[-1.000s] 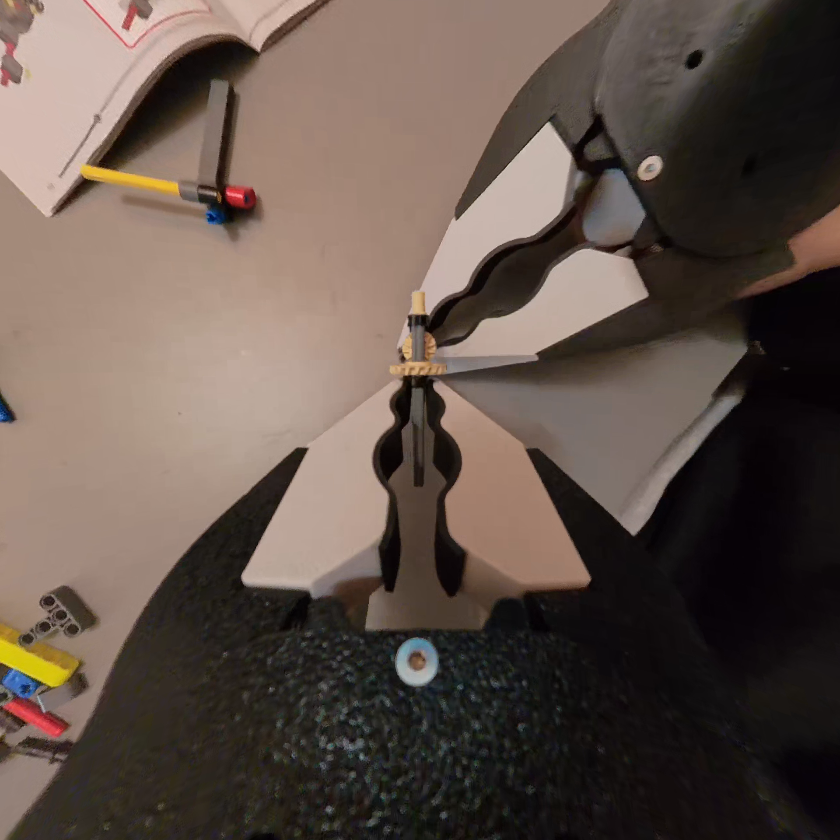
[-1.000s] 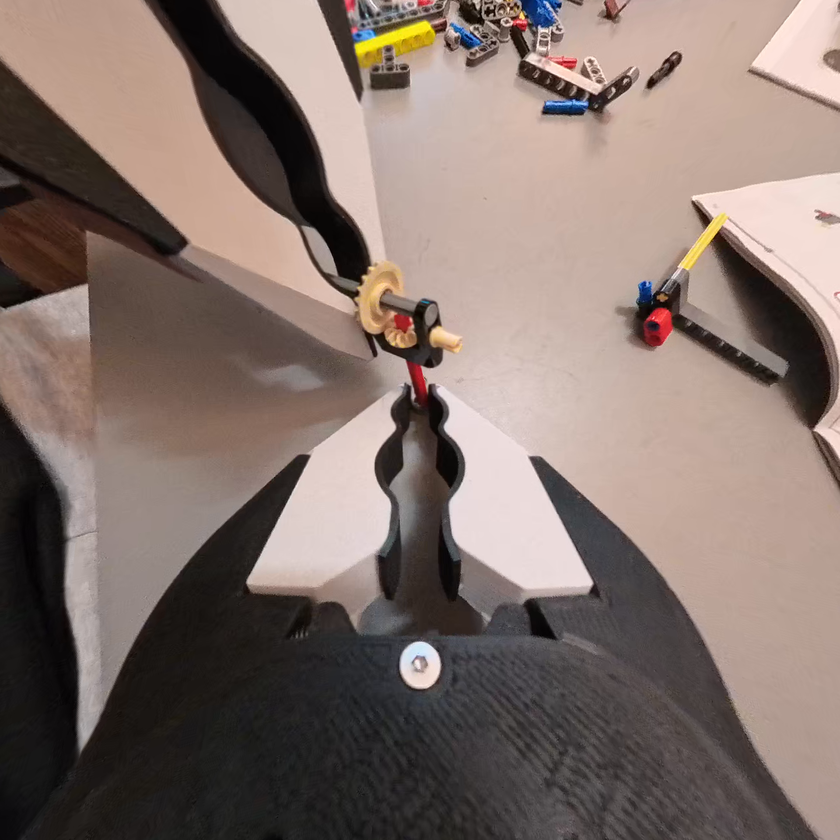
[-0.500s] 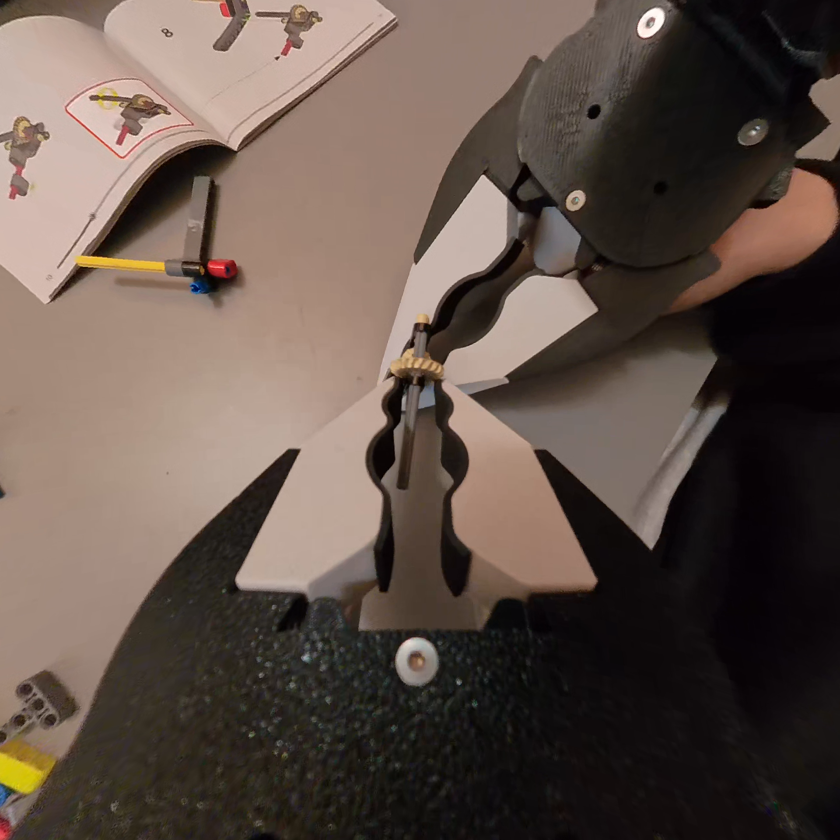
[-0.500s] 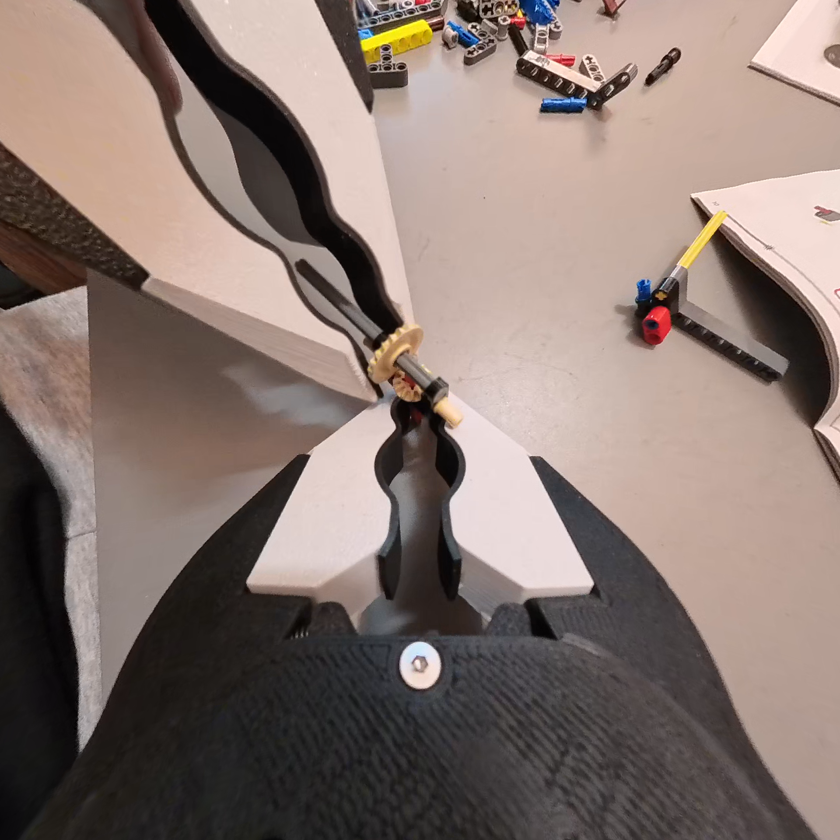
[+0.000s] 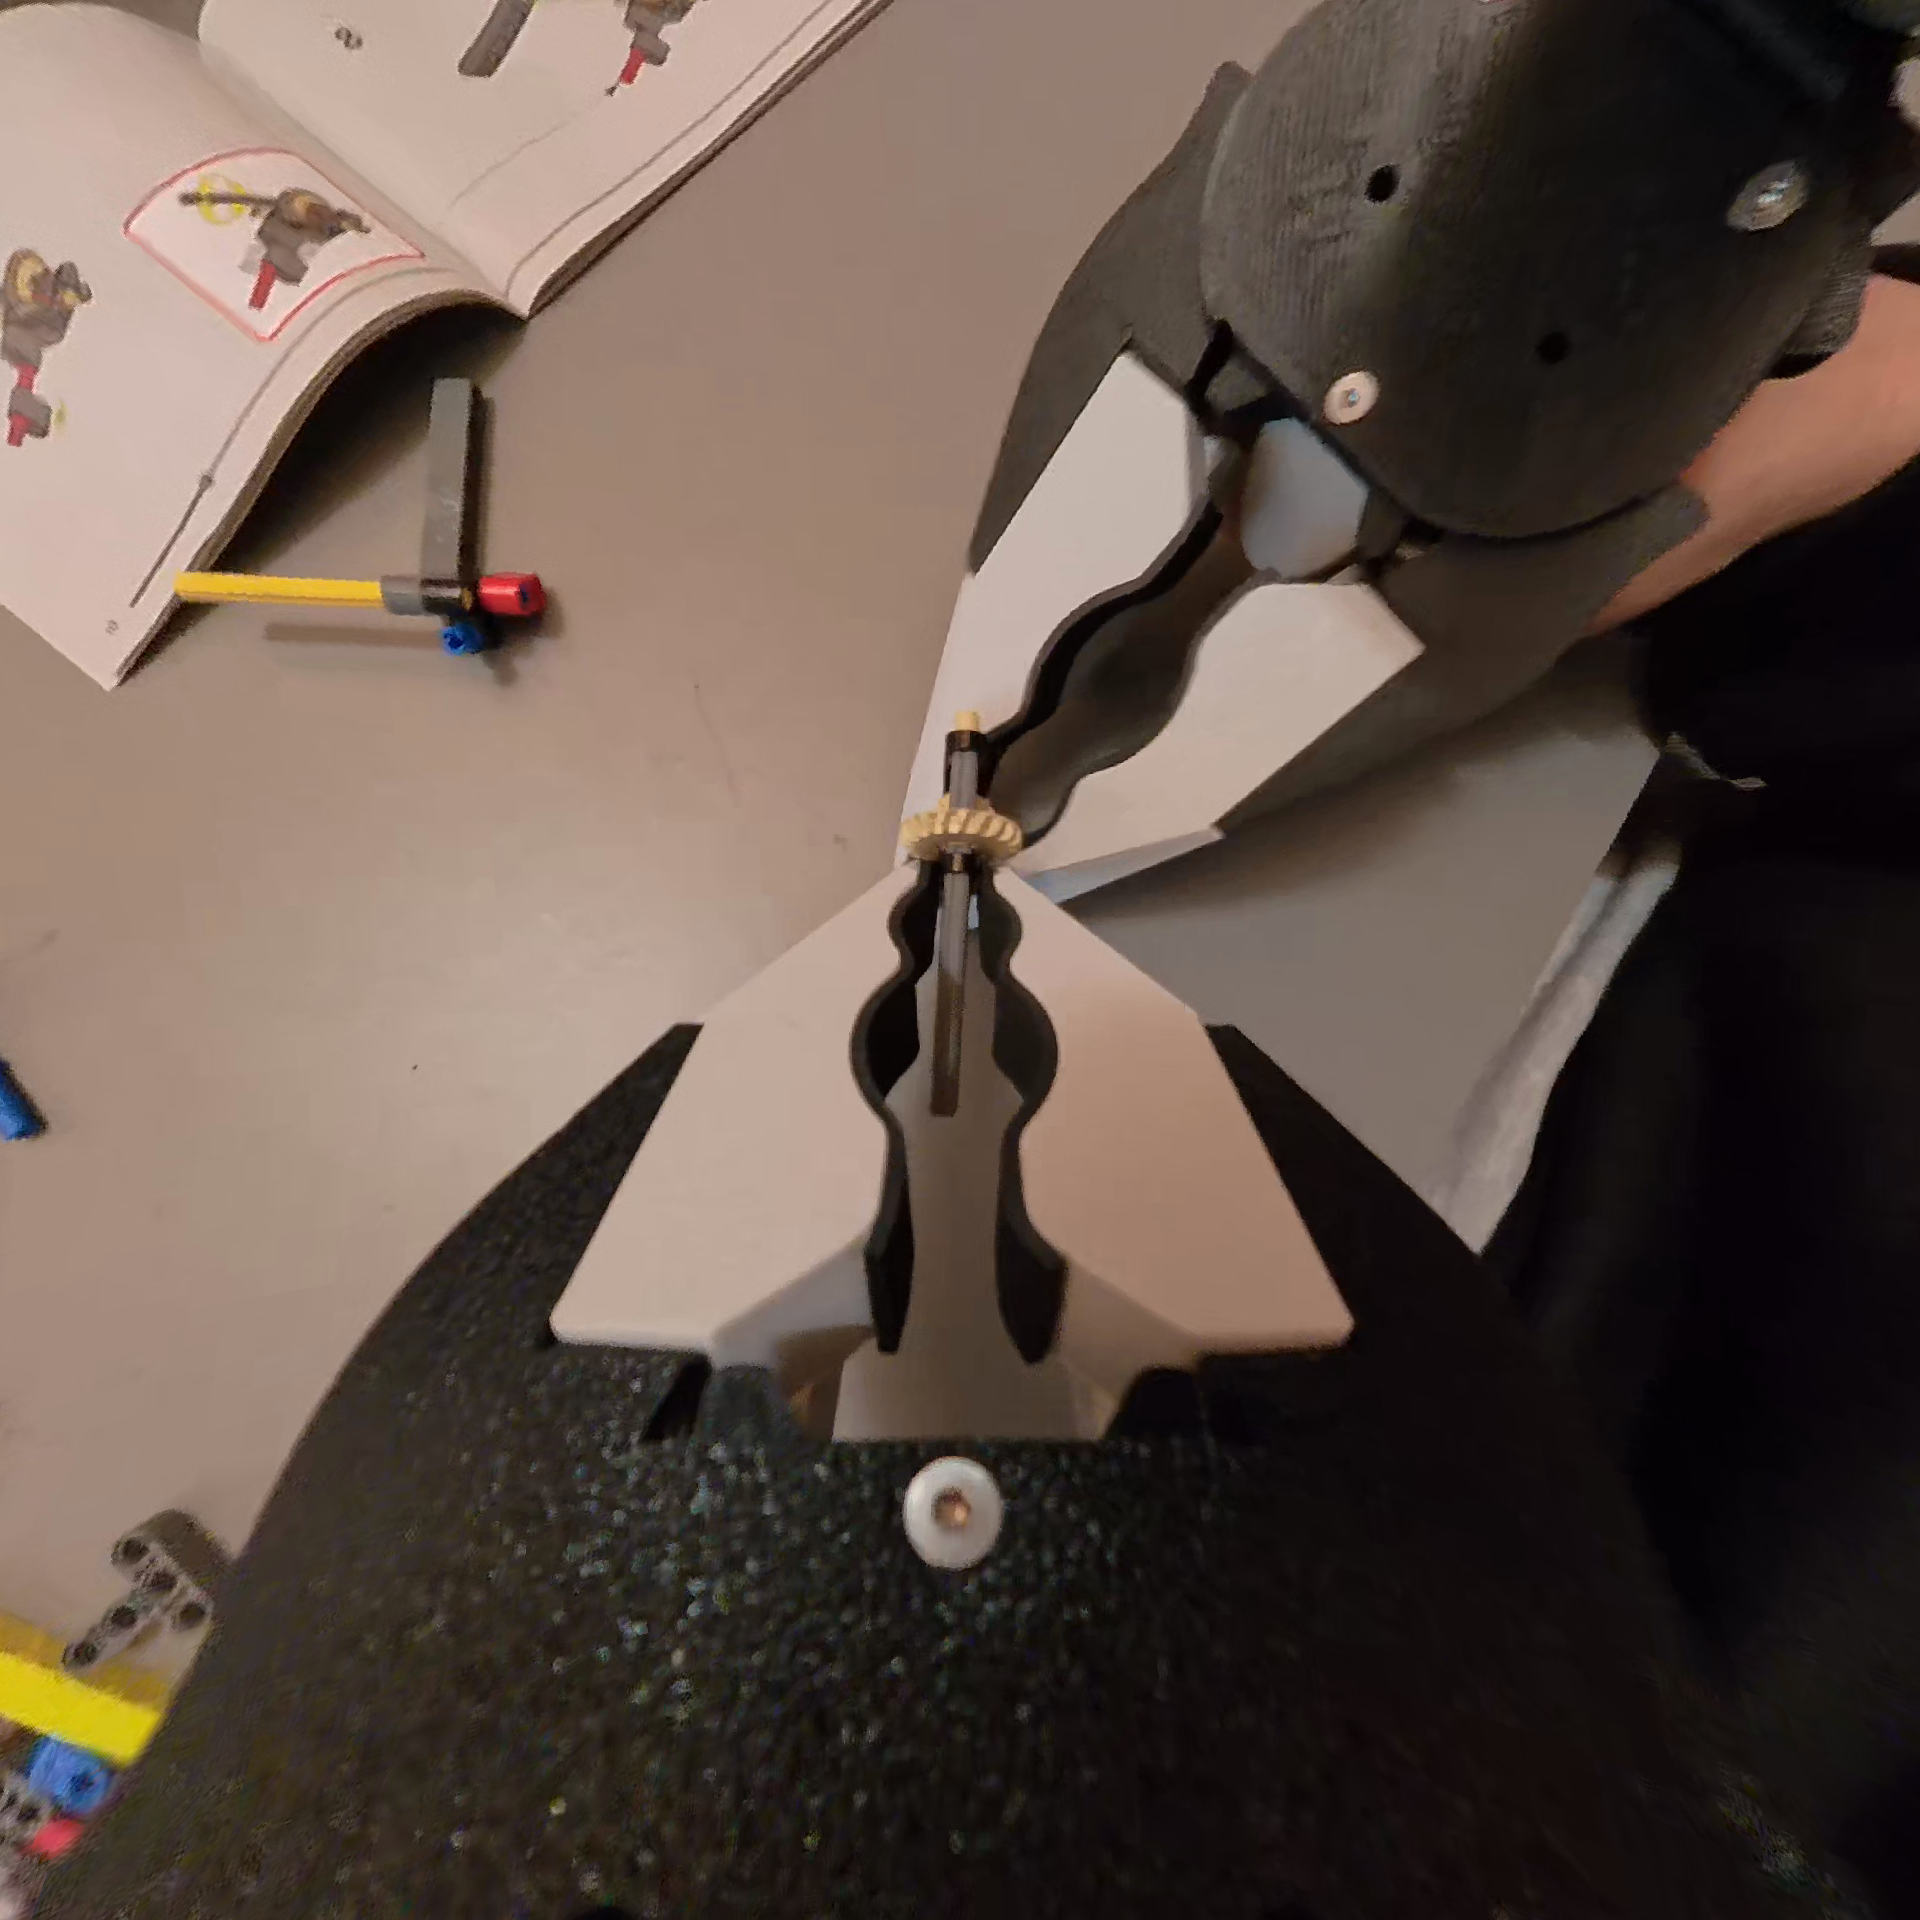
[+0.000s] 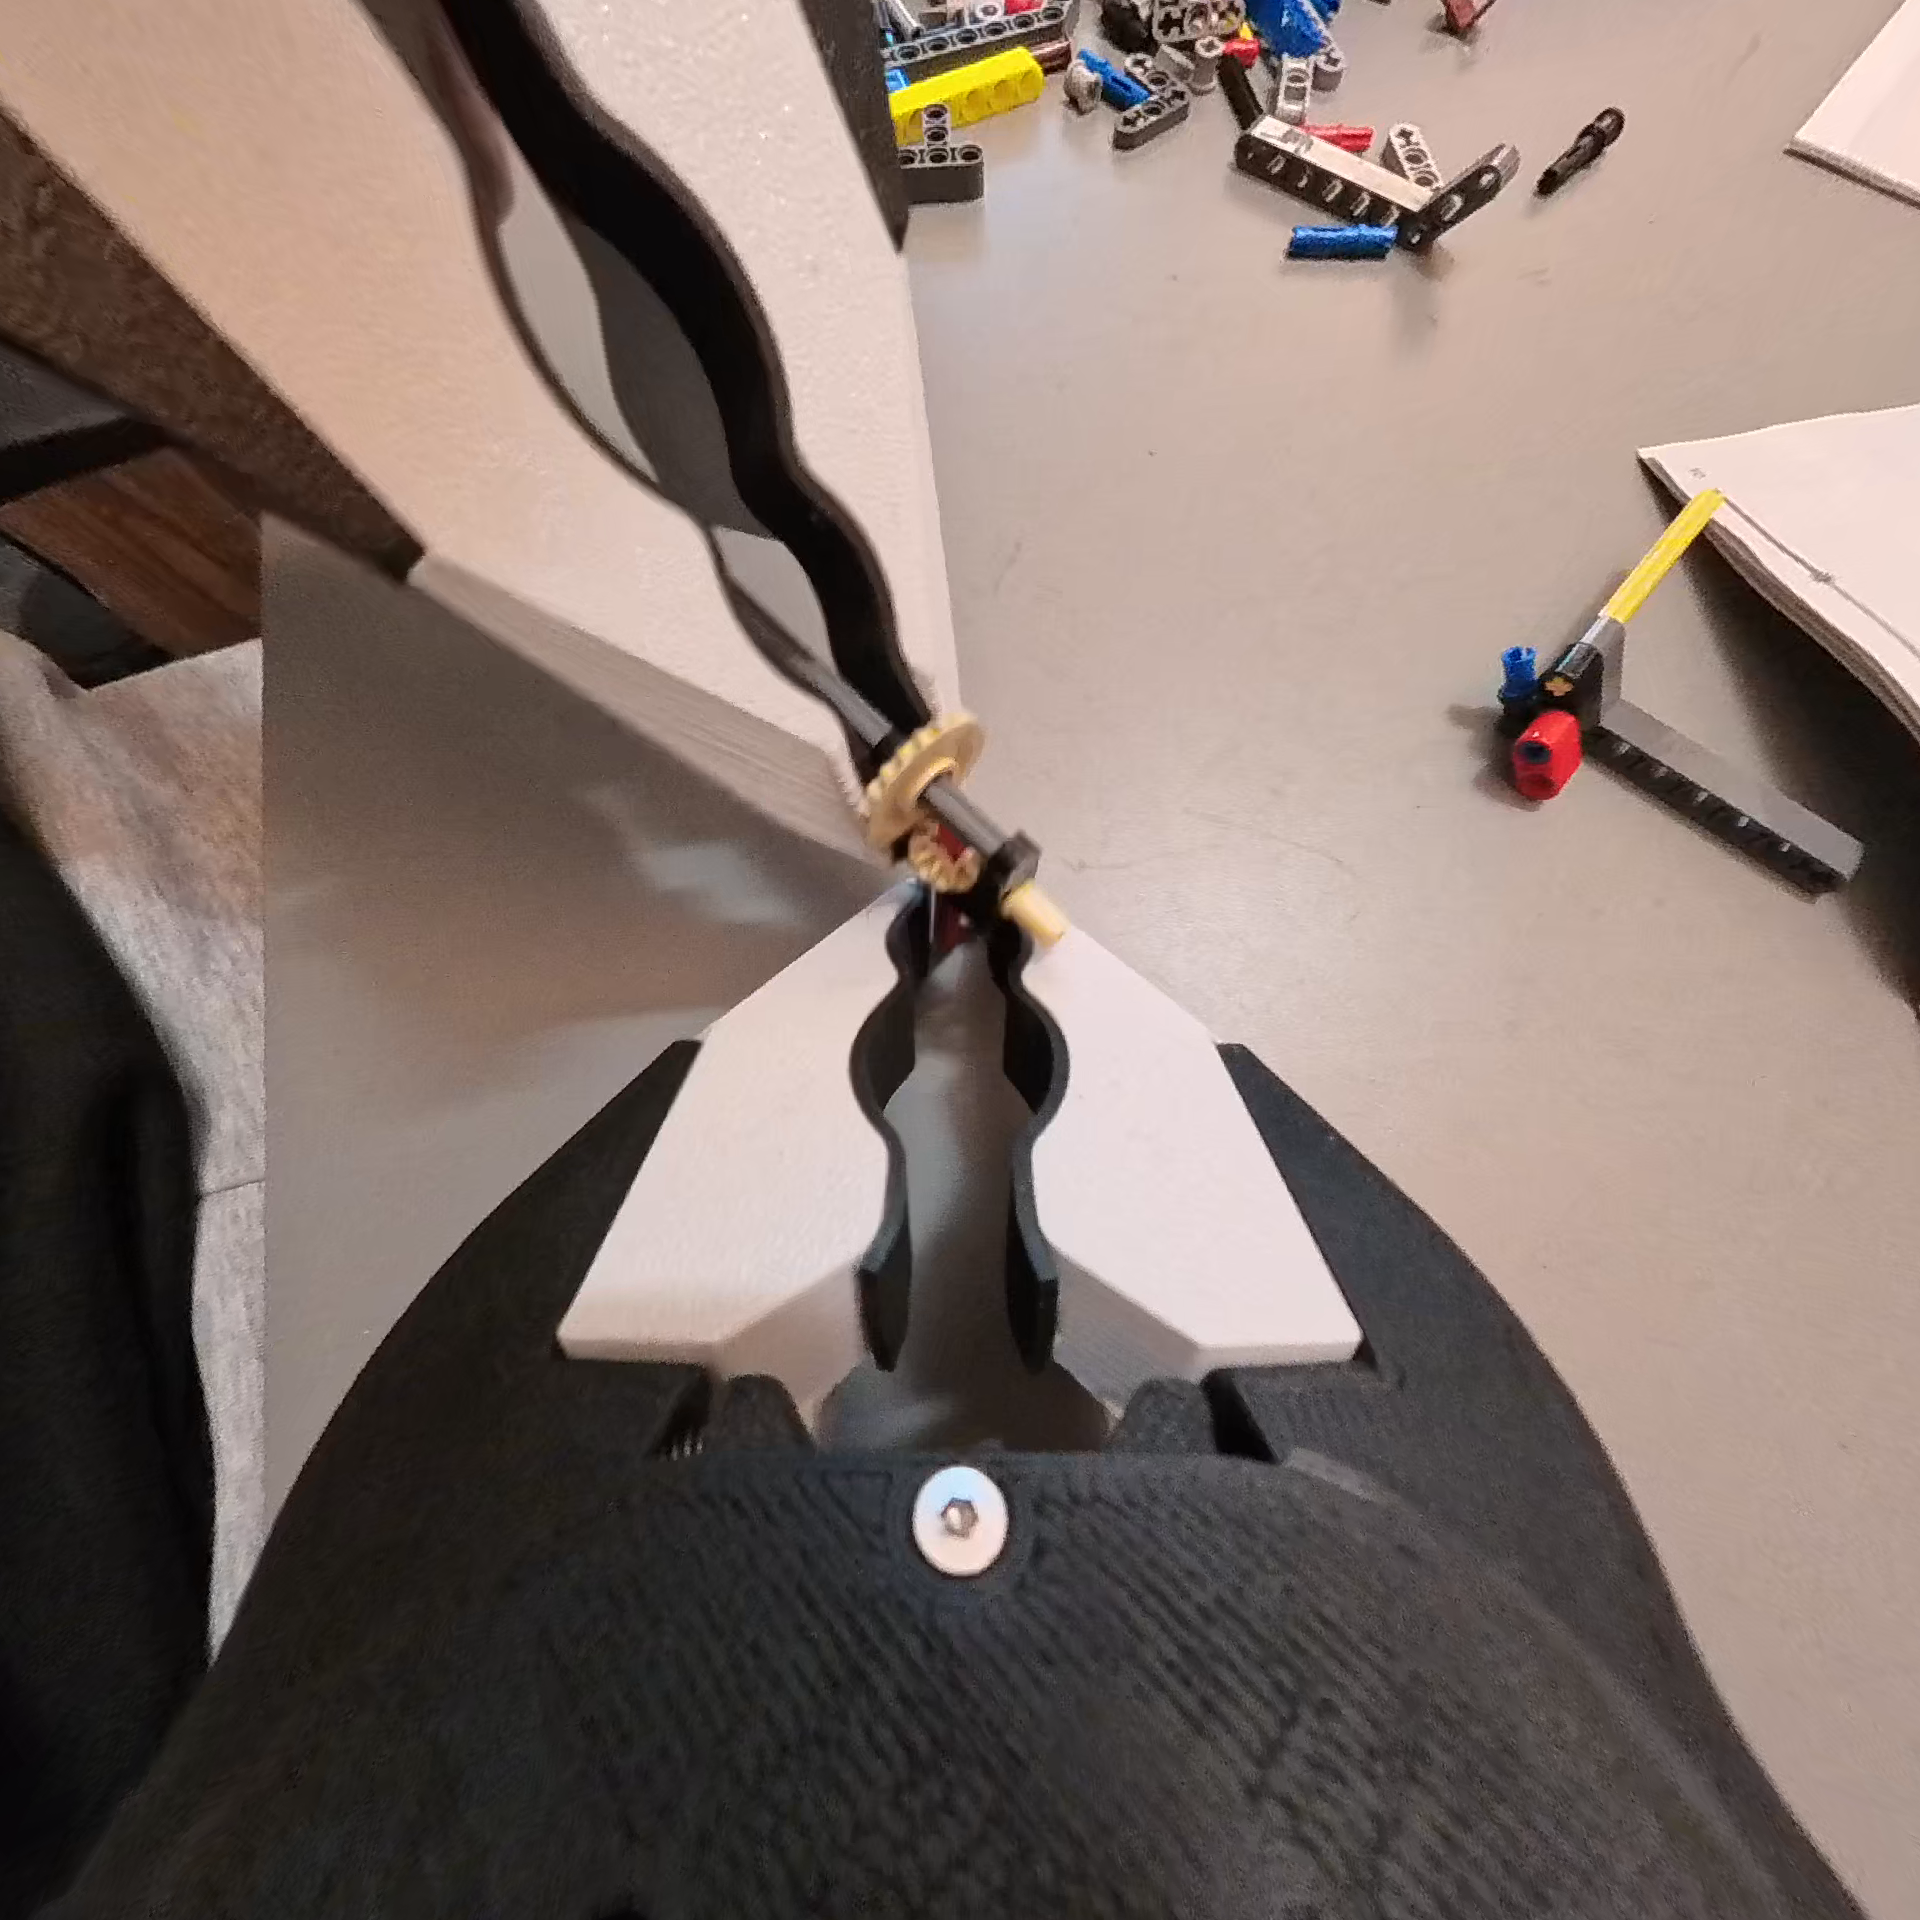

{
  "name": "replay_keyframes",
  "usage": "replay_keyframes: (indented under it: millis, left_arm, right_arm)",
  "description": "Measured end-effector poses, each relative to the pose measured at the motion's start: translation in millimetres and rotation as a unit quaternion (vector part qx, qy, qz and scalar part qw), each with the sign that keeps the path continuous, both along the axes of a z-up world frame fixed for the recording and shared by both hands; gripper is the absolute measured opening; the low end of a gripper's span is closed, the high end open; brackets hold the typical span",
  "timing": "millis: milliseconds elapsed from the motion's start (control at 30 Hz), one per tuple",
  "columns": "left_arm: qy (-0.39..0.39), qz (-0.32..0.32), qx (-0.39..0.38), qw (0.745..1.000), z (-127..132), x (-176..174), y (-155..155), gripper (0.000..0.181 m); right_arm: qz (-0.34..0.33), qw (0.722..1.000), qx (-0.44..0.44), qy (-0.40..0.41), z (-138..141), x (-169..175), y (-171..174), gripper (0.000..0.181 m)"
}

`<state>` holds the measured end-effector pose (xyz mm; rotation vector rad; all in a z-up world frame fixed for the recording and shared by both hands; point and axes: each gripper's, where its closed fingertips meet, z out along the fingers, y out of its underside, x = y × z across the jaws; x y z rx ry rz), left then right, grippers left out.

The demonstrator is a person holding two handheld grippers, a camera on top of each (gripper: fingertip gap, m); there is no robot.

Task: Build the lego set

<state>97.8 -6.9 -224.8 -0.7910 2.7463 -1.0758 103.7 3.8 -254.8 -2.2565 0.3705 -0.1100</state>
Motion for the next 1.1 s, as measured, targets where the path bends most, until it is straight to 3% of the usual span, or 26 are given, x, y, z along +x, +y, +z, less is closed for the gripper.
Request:
replay_keyframes:
  millis: [267, 367, 467, 1100]
  left_arm:
    - [0.037, 0.049, 0.001, 0.998, 5, 4, 11, 0.005]
    - [0.029, 0.071, -0.024, 0.997, 8, 9, 11, 0.005]
    - [0.025, 0.083, -0.043, 0.995, 7, 8, 10, 0.005]
    - [-0.024, 0.09, -0.026, 0.995, 4, 3, 12, 0.005]
  right_arm:
    - [0.005, 1.0, -0.004, -0.015, 0, 2, -7, 0.03]
    - [-0.011, 1.0, -0.007, -0.02, 0, 5, -4, 0.027]
    - [-0.022, 1.0, -0.004, -0.011, 0, 3, 2, 0.011]
    - [-0.036, 0.999, 0.005, 0.01, 0, -2, 6, 0.014]
